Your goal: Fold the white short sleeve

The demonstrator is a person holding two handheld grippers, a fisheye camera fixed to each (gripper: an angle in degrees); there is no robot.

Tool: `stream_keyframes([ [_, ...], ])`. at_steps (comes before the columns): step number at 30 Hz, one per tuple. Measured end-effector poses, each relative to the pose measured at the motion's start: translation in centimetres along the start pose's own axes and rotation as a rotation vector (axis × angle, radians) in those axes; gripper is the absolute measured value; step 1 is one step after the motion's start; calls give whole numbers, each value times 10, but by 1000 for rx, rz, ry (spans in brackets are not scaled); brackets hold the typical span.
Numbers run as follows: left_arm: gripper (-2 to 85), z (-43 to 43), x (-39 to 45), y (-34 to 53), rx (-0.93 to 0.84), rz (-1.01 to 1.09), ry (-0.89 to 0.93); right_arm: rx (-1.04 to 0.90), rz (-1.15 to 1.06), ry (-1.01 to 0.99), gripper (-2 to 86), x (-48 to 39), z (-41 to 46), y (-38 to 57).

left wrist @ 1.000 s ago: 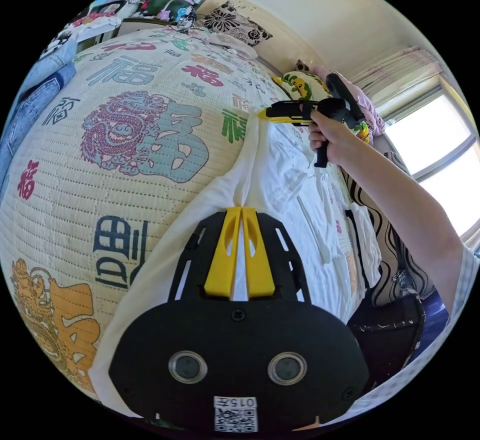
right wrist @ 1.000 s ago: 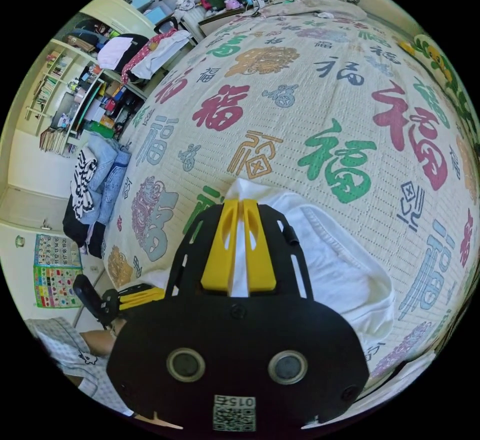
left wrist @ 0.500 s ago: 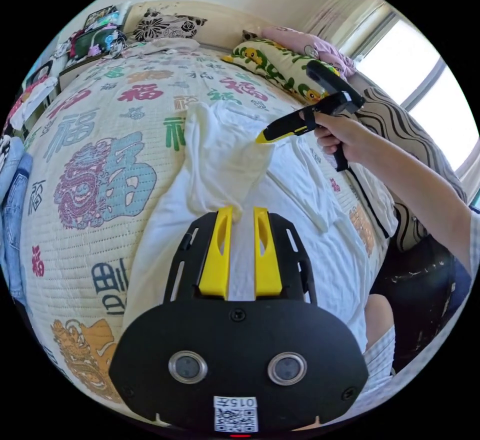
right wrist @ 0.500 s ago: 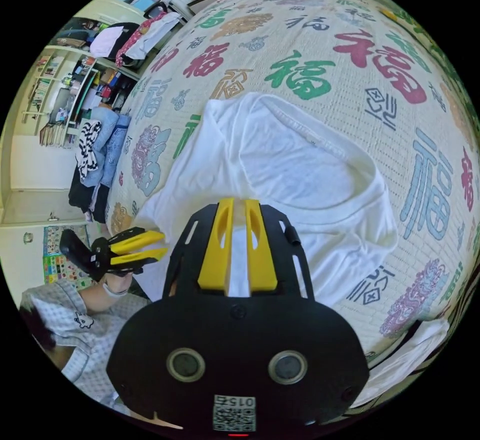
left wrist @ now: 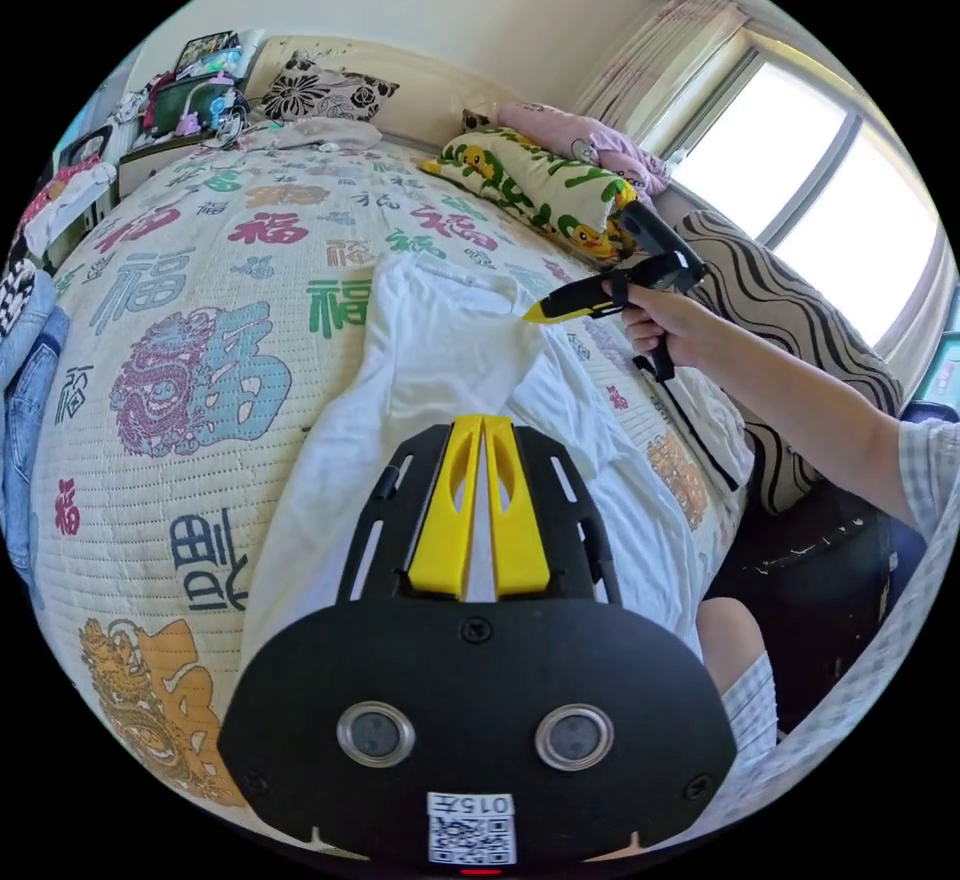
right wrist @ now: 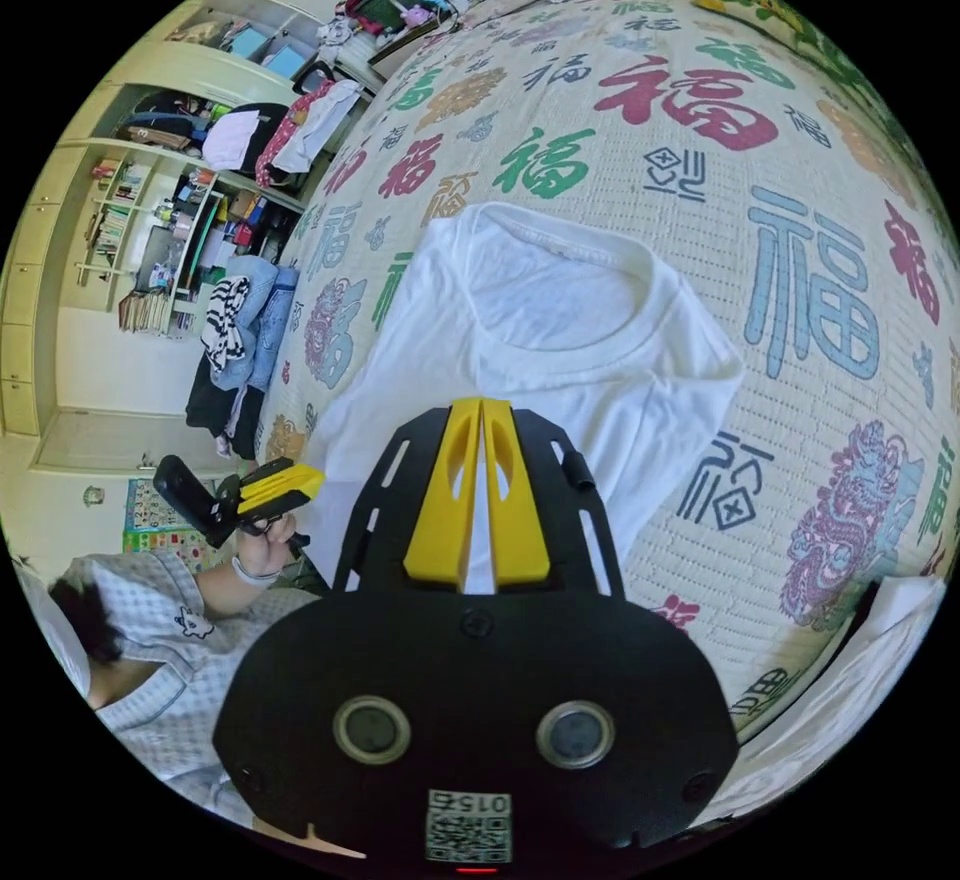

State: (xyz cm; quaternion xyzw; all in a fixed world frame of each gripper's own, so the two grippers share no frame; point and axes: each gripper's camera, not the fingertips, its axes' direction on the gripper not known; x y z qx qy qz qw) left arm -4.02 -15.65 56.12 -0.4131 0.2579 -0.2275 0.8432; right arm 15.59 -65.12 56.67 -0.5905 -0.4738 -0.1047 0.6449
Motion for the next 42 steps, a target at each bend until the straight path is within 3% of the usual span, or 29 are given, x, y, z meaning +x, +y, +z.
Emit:
stream_keyframes([
  [6,-2,32,11,-18,-210,-25,154,-51,20,44,58,1,-8,18],
  [9,-3,16,32,-33,-122,43,136,-36,-48,3,48,-15,-18,25],
  [11,-4,3,51,-53,-20,132,27,-78,-81,-25,42,-25,-18,25],
  [15,2,32,55,-85,-147,172,11,-231,-91,262,0,-32,-4,30],
  [17,8,60,55,-95,-341,192,24,-201,-90,230,-5,-30,-12,36],
  [19,13,54,64,-108,-346,244,25,-166,-84,196,-4,-26,-27,43],
  [24,47,32,77,-188,-158,352,-4,96,23,275,60,11,-95,59],
  [29,106,97,72,-297,-343,293,-84,219,190,162,93,47,-126,51],
  [32,105,129,80,-327,-399,298,-195,200,217,161,96,56,-126,43],
  [36,96,150,87,-343,-479,277,-180,106,247,164,58,64,-121,42],
  [40,27,148,102,-359,-519,338,-114,13,184,70,-1,64,-125,46],
  [42,17,148,109,-367,-548,363,-133,17,164,122,-7,61,-133,53],
])
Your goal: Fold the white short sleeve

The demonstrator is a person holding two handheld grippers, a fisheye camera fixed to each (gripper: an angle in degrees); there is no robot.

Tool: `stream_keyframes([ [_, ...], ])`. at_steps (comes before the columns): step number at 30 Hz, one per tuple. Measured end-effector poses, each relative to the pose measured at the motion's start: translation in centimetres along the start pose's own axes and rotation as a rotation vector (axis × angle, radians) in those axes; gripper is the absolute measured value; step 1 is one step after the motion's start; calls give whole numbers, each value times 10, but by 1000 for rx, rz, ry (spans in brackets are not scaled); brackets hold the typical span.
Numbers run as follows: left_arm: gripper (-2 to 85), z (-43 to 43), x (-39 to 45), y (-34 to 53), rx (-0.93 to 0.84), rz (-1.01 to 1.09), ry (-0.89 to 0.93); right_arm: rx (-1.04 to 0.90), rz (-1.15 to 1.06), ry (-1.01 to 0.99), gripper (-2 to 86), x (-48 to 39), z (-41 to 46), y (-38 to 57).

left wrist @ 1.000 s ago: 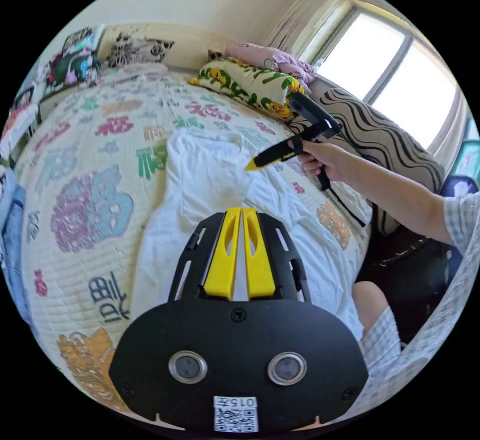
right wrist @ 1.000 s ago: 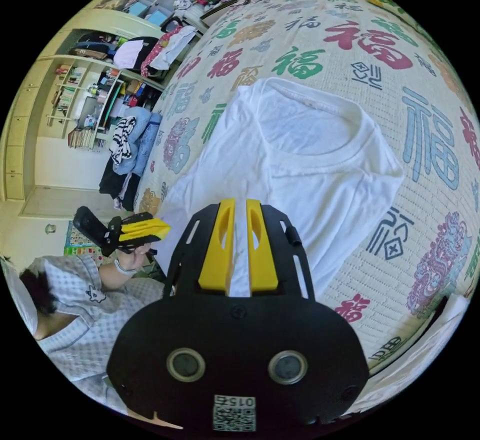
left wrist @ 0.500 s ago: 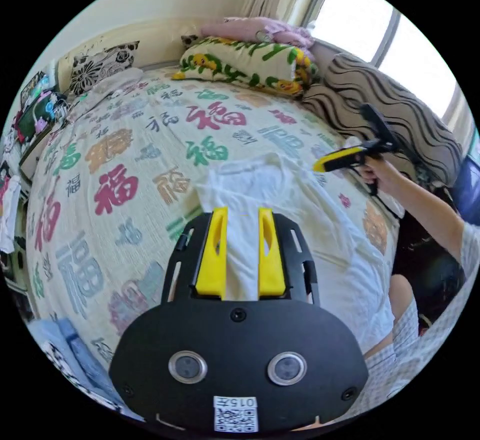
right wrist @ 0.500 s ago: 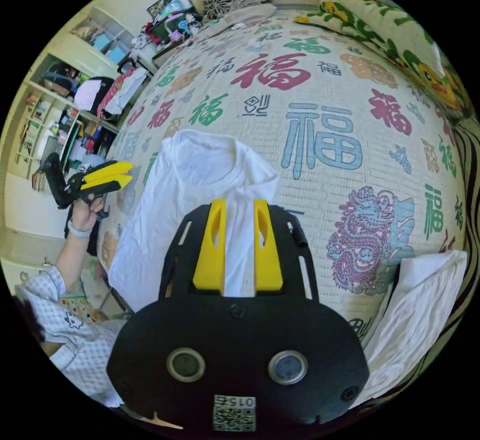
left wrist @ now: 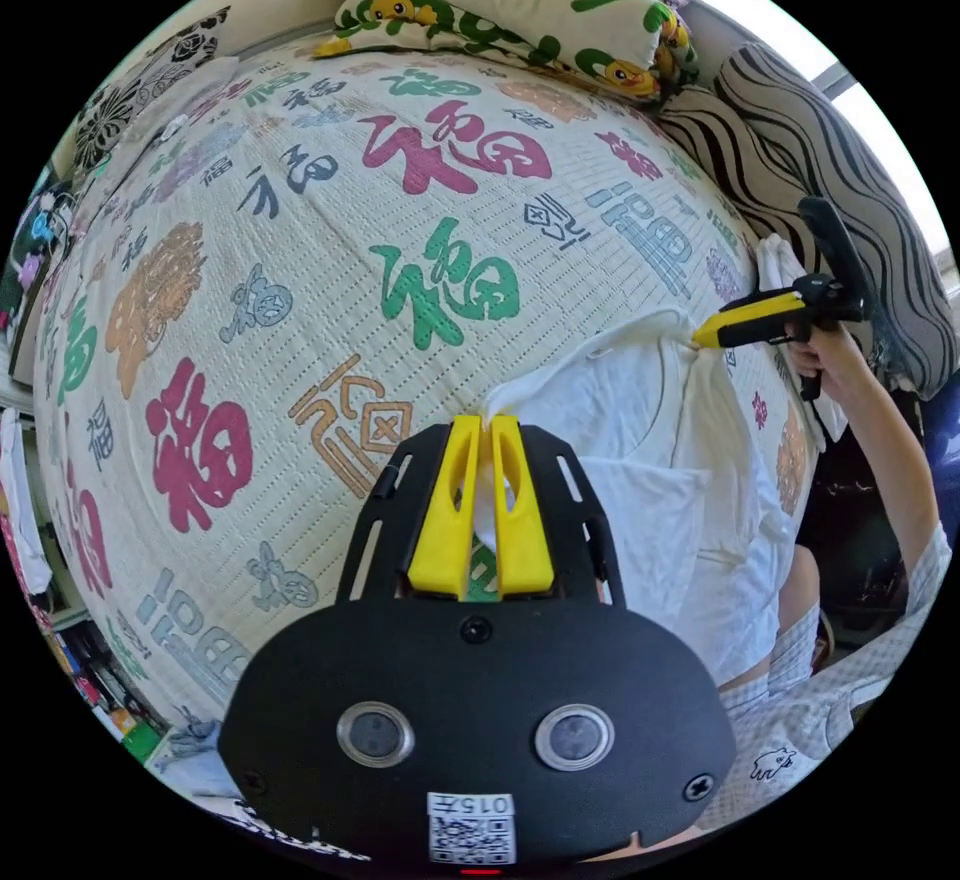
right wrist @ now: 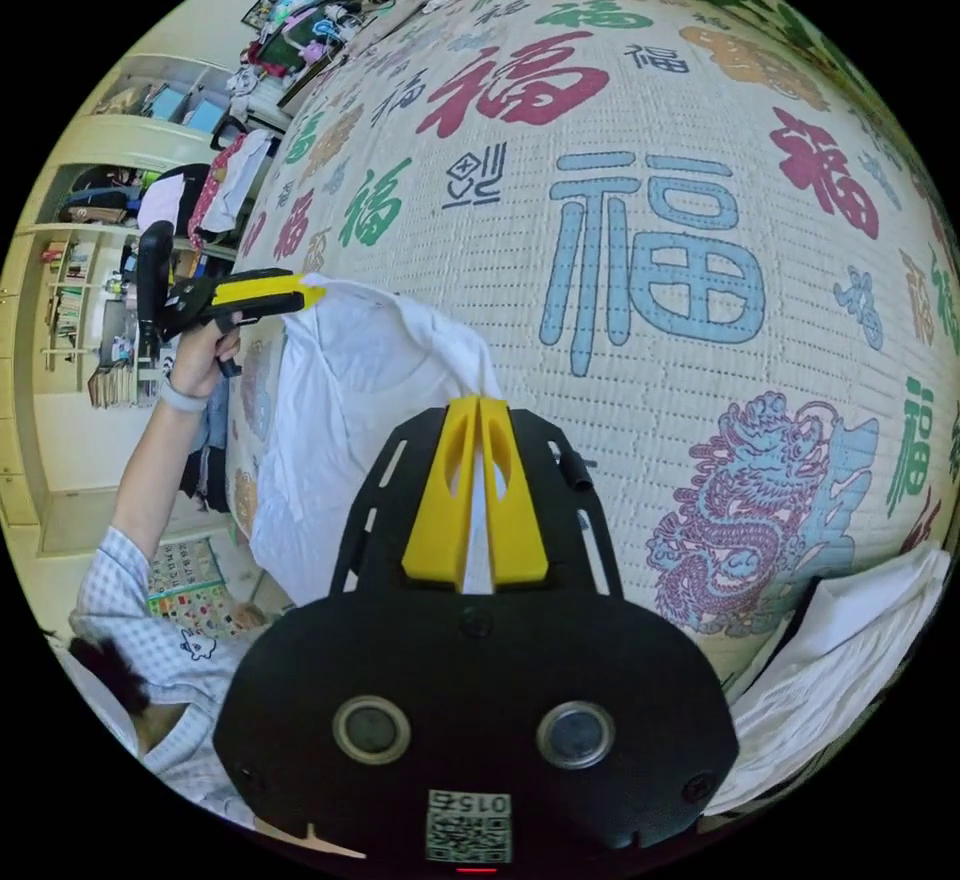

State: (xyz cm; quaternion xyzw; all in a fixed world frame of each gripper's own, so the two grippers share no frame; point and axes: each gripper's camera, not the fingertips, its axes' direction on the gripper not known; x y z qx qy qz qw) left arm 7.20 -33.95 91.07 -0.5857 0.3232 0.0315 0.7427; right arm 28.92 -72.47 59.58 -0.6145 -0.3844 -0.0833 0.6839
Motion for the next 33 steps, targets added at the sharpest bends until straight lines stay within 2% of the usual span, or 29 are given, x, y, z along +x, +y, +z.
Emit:
stream_keyframes([
  [5,5,-42,12,-25,117,2,-62,136,15,141,-7,-5,-32,11],
  [6,5,-46,13,-29,121,4,-75,182,16,221,-7,-6,-43,13],
  [8,3,-59,19,-44,117,19,-111,248,47,252,-5,-2,-63,15],
  [11,3,-66,28,-57,104,38,-72,299,52,37,4,10,-85,20],
  [13,3,-63,37,-61,60,71,-134,223,14,-34,22,10,-76,22],
  [15,4,-57,42,-61,8,97,-190,81,-43,37,78,-1,-48,27],
  [17,4,-51,45,-59,-20,97,-211,14,-68,64,90,-7,-26,32],
  [20,4,-49,45,-54,-21,72,-198,-20,-36,-31,102,-9,-1,39],
  [24,4,-52,47,-49,-35,75,-211,-49,-48,49,43,-12,8,53],
  [29,4,-59,48,-38,-23,73,-186,-13,-27,58,59,-7,4,76],
  [33,5,-59,51,-28,-38,82,-199,-119,-53,-51,32,-4,26,97],
])
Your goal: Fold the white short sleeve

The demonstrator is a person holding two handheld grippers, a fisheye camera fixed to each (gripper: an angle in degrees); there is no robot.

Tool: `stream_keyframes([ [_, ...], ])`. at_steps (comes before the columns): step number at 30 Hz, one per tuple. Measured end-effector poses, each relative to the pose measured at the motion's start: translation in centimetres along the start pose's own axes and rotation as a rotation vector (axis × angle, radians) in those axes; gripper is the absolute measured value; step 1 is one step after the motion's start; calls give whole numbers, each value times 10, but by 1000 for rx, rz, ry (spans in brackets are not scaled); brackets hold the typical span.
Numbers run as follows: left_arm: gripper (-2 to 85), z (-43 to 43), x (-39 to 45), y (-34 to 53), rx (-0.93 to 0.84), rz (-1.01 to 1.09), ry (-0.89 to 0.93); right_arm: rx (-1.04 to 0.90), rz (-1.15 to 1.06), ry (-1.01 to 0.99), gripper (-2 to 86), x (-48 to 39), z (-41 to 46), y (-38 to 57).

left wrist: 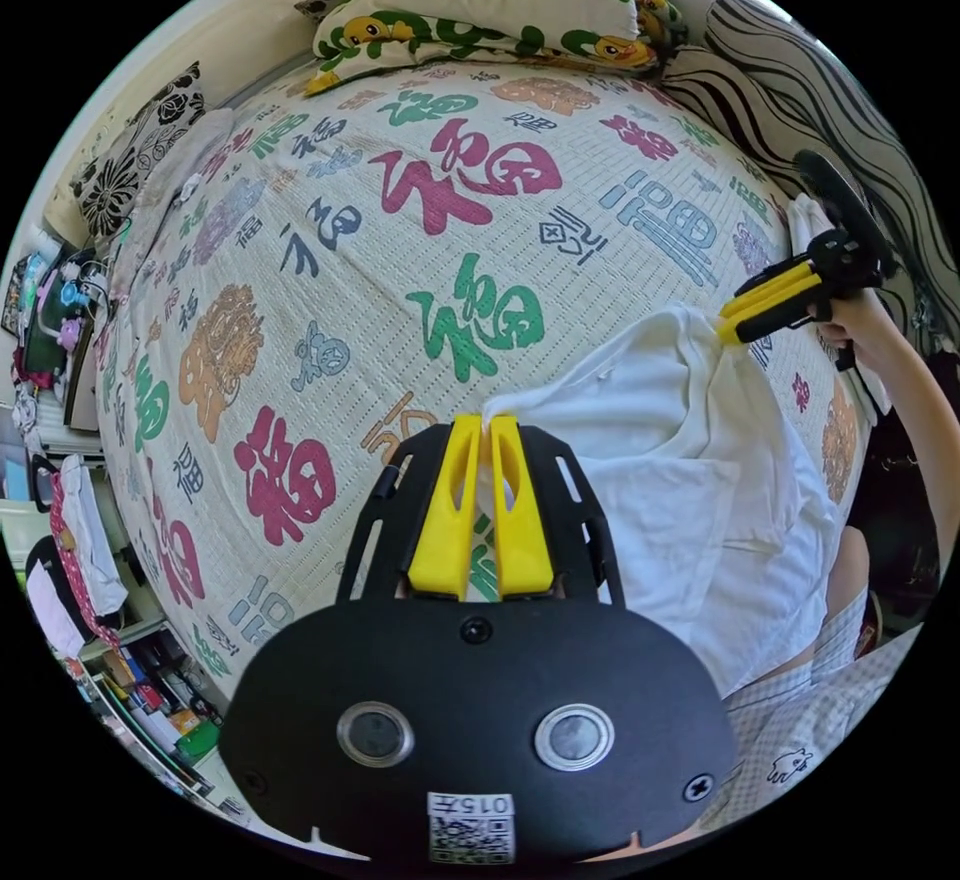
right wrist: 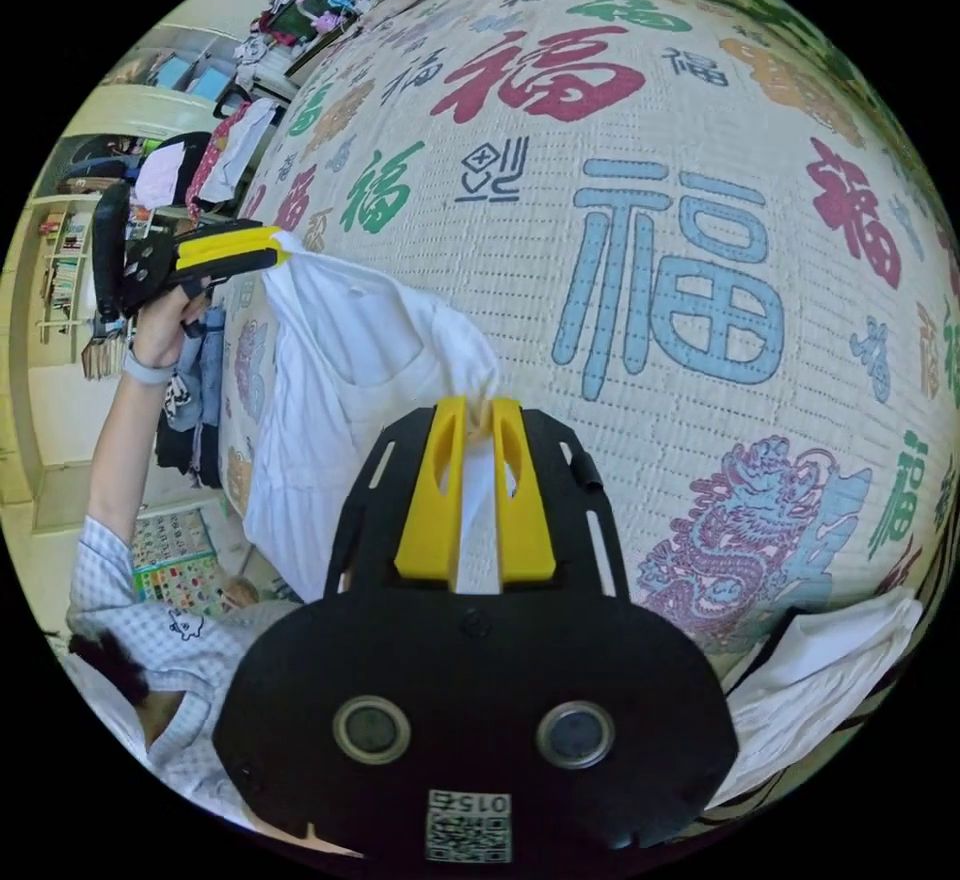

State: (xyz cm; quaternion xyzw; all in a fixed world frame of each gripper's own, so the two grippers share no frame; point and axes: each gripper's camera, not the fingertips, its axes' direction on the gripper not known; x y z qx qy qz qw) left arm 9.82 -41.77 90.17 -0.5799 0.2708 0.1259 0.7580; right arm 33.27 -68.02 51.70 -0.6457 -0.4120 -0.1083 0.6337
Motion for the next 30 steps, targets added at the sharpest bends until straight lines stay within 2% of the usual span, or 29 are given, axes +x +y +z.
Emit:
stream_keyframes([
  [4,3,-2,1,15,15,-6,-27,82,-3,113,3,-7,6,21],
  [6,2,-10,-1,22,77,-34,-39,196,20,203,-1,-8,-5,37],
  [10,1,-27,-9,30,178,-88,-44,264,56,201,-3,0,-19,56],
  [14,1,-50,-23,32,323,-167,-46,366,62,329,-3,-4,-32,69],
  [18,1,-63,-30,41,447,-221,-75,470,73,367,-3,-7,-47,81],
  [22,1,-62,-28,75,517,-161,-63,497,17,361,-2,-10,-33,111],
  [24,1,-57,-24,103,529,-107,-32,508,-36,275,-2,-12,-17,151],
  [30,1,-37,5,246,514,15,187,458,-176,150,-2,-48,50,287],
])
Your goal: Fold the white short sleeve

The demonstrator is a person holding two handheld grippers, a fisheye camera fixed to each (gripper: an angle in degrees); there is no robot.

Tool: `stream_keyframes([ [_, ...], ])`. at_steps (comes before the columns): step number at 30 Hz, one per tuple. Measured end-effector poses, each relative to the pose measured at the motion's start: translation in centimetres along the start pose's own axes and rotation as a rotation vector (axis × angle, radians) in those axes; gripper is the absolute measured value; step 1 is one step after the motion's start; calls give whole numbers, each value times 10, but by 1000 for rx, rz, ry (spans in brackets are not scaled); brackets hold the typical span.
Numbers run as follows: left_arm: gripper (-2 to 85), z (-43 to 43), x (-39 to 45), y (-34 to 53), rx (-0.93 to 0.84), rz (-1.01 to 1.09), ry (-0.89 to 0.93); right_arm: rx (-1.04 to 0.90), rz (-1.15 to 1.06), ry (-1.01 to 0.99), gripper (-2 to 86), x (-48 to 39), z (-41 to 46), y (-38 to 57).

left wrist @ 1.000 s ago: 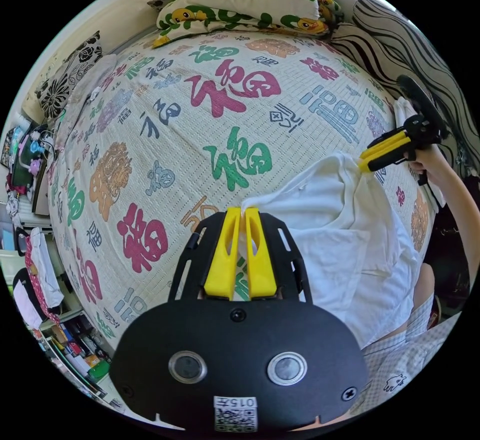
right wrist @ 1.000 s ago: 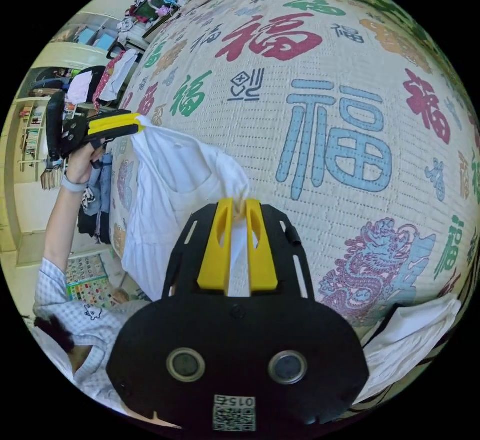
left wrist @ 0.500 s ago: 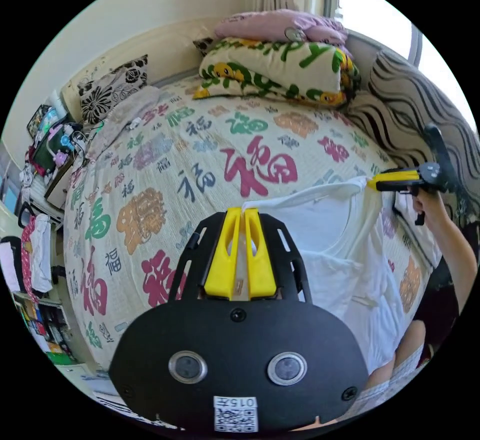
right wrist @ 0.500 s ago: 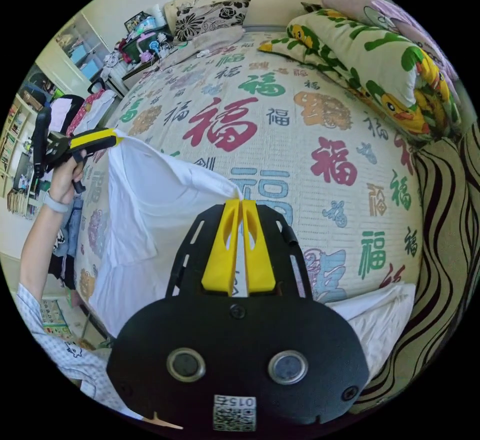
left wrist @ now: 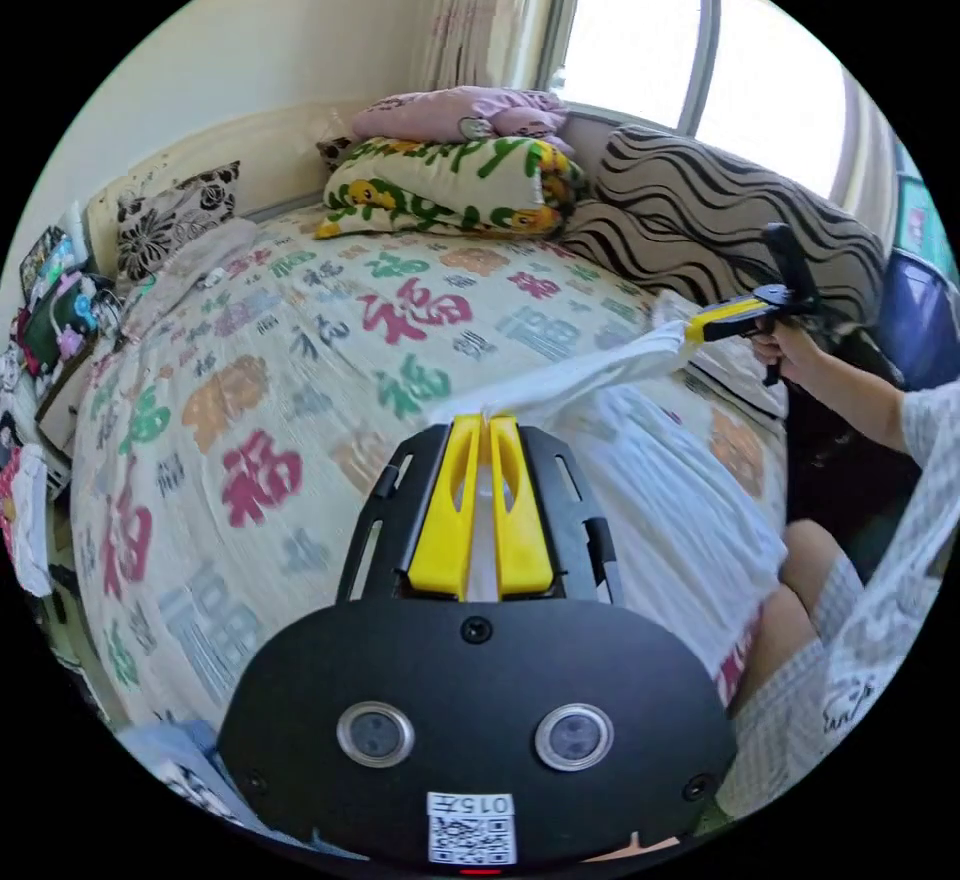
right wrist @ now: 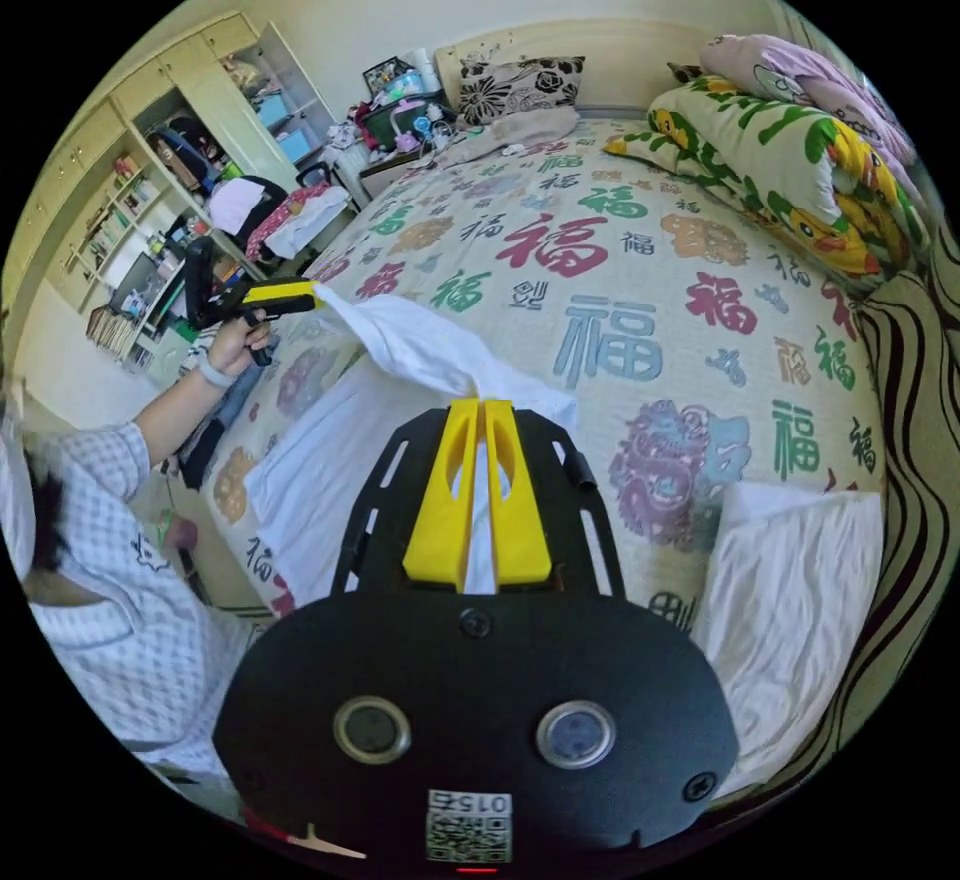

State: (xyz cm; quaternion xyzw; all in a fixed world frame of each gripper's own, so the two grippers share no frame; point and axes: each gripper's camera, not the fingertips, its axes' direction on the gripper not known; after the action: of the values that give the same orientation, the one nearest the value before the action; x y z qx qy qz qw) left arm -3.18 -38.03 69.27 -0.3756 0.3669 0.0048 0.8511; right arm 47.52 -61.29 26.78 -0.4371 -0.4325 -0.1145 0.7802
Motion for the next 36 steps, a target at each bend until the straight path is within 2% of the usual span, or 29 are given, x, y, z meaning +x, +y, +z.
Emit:
stream_keyframes([
  [3,0,-11,25,74,-109,-18,90,-65,-52,47,-2,-47,15,73],
  [7,-1,-12,52,165,-225,-93,59,-122,9,33,-1,-80,41,143],
  [11,-1,-32,56,211,-131,-182,62,-128,101,8,0,-84,60,193],
  [16,13,-34,59,243,-164,-131,23,-143,96,38,11,-83,71,221],
  [18,29,-26,56,255,-240,-127,58,-250,135,27,37,-76,87,233],
  [20,53,-26,48,268,-298,-159,138,-273,177,22,45,-70,91,240],
  [24,57,-52,40,278,-186,-194,86,-130,192,52,45,-69,79,244],
  [28,47,-46,31,274,-149,-176,89,-119,202,-16,30,-58,96,237],
  [30,30,-25,25,276,-208,-182,128,-223,223,-37,14,-46,126,235],
  [32,14,9,12,285,-422,-186,98,-318,279,25,4,-33,146,240],
  [34,11,4,0,283,-404,-194,148,-274,350,-84,3,-16,145,243],
  [36,16,-12,-15,279,-303,-216,172,-121,437,-168,17,13,125,245],
])
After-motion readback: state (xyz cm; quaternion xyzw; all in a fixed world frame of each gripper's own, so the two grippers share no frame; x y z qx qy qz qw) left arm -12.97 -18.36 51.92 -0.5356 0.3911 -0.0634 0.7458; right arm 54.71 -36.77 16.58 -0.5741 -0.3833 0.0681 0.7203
